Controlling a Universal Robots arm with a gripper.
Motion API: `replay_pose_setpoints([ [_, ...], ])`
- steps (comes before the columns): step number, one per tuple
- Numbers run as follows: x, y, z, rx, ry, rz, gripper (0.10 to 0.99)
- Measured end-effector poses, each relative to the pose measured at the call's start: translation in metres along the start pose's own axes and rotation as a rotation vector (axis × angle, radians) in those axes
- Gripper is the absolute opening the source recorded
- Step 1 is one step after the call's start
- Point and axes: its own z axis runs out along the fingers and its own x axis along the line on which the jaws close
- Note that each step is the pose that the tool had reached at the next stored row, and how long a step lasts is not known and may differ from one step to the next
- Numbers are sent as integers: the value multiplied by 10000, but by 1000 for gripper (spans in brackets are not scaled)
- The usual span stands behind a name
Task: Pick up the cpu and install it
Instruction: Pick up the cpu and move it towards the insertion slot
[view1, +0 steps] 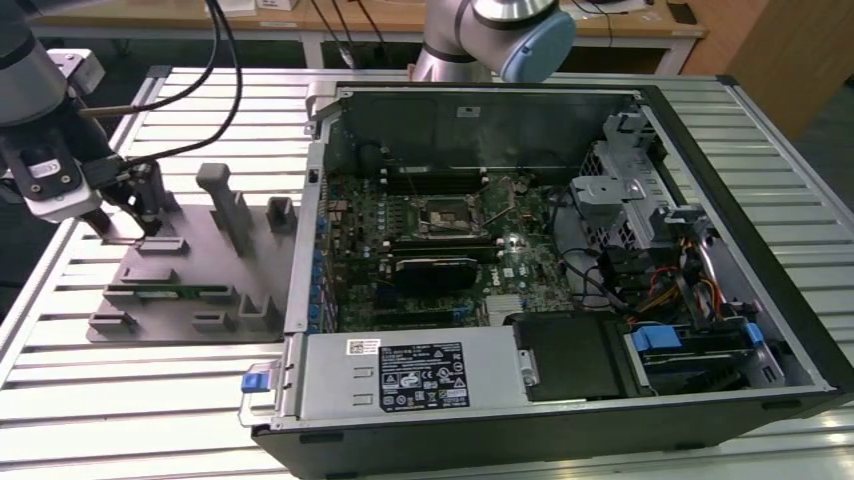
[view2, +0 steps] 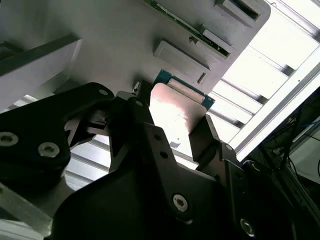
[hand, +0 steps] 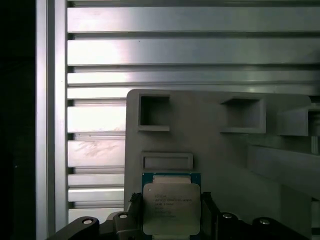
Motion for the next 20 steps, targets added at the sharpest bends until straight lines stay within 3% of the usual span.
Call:
replay_pose_setpoints([
  [7, -4, 6, -137, -2, -47, -2, 545],
  [8, -8, 17, -336, -5, -135, -5, 545],
  [20, -14, 29, -565, -10, -274, -11, 545],
])
